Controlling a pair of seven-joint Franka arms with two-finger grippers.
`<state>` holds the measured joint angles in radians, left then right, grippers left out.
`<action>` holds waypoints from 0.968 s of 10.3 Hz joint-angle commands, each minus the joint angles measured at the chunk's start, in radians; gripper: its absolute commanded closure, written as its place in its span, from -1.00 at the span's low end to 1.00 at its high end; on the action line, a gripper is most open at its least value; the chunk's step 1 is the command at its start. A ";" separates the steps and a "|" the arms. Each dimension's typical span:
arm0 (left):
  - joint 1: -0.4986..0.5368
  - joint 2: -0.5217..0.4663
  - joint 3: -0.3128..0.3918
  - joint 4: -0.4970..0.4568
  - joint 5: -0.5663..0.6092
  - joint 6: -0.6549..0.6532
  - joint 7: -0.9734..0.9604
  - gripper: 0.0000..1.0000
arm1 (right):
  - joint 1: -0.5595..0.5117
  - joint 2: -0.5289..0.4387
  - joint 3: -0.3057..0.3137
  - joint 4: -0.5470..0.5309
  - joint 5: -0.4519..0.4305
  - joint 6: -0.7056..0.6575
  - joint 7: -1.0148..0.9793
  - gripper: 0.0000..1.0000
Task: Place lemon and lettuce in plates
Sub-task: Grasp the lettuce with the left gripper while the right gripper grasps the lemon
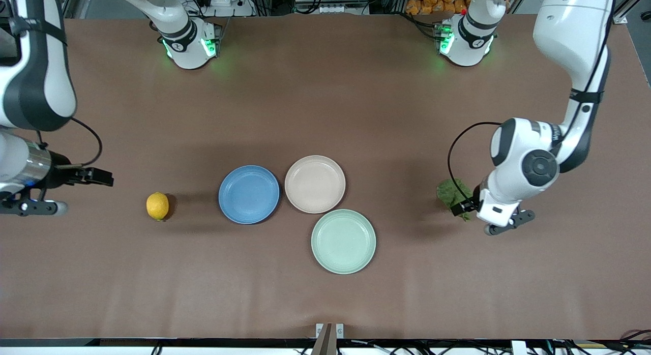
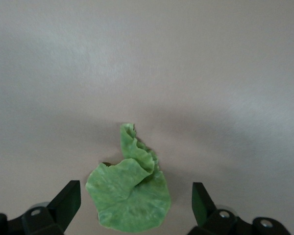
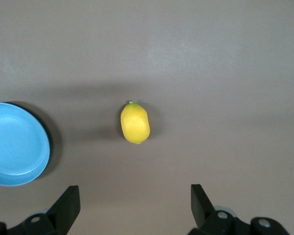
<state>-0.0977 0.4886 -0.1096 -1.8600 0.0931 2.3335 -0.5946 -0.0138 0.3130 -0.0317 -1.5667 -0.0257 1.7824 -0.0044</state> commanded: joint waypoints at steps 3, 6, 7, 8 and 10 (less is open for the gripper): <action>-0.013 0.022 -0.004 -0.050 0.033 0.030 -0.002 -1.00 | -0.003 -0.009 0.007 -0.191 -0.005 0.225 0.006 -1.00; -0.011 0.047 -0.005 -0.050 0.089 0.033 0.016 -1.00 | 0.000 -0.005 0.007 -0.344 -0.005 0.432 0.006 -1.00; -0.011 0.054 -0.005 -0.048 0.089 0.035 0.025 -1.00 | 0.002 -0.005 0.007 -0.384 -0.005 0.490 0.006 -1.00; -0.011 0.067 -0.005 -0.045 0.089 0.035 0.025 -1.00 | 0.002 -0.005 0.009 -0.427 -0.005 0.558 0.006 -1.00; -0.011 0.080 -0.005 -0.045 0.089 0.044 0.025 -1.00 | 0.002 0.003 0.009 -0.502 -0.005 0.675 0.004 -1.00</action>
<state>-0.1110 0.5590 -0.1124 -1.9044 0.1568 2.3580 -0.5743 -0.0100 0.3267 -0.0280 -2.0077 -0.0256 2.3873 -0.0044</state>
